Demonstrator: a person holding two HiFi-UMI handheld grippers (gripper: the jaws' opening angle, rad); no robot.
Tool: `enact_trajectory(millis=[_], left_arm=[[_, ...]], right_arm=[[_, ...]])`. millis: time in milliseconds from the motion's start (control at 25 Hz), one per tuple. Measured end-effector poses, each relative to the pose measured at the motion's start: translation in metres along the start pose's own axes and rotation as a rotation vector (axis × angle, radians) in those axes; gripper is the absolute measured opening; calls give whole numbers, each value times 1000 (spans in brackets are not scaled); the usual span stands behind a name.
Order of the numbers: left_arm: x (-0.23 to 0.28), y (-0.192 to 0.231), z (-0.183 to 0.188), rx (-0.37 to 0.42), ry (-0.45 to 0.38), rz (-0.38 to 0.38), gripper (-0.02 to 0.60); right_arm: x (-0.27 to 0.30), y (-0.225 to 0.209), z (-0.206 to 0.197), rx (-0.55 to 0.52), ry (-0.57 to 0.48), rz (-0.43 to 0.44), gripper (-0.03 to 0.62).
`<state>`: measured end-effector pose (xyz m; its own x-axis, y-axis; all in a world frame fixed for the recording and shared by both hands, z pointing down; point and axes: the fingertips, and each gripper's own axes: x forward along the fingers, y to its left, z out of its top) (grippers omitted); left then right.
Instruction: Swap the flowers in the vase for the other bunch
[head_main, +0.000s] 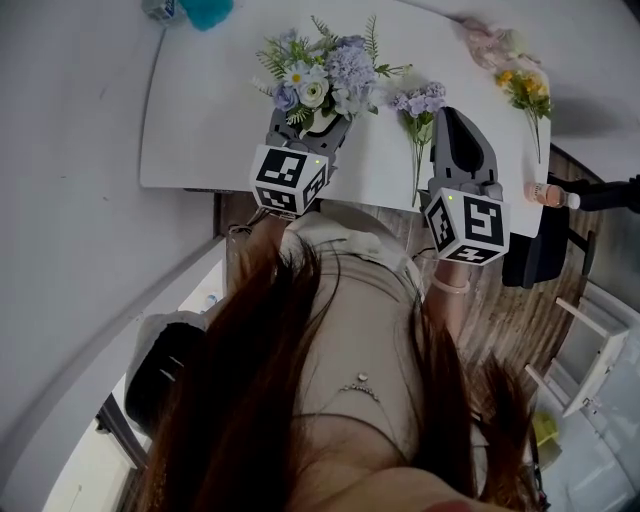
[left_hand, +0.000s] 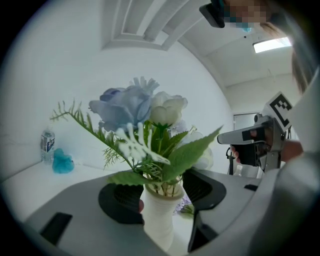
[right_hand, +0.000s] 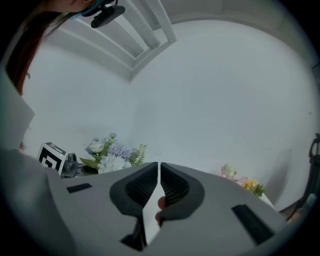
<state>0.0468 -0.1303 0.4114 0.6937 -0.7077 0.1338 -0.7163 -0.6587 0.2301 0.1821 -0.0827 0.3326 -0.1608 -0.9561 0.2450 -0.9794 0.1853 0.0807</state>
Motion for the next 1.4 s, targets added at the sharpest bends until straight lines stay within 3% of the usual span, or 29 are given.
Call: enact_trajectory(millis=[520, 960, 1400], left_arm=[[1, -1, 27, 52, -82, 48, 152], [6, -8, 50, 54, -100, 71, 123], [-6, -18, 84, 64, -174, 112, 107]], right_arm=[[12, -19, 6, 54, -35, 13, 35], [29, -39, 12, 92, -62, 62, 35], [43, -49, 15, 106, -101, 137, 34]])
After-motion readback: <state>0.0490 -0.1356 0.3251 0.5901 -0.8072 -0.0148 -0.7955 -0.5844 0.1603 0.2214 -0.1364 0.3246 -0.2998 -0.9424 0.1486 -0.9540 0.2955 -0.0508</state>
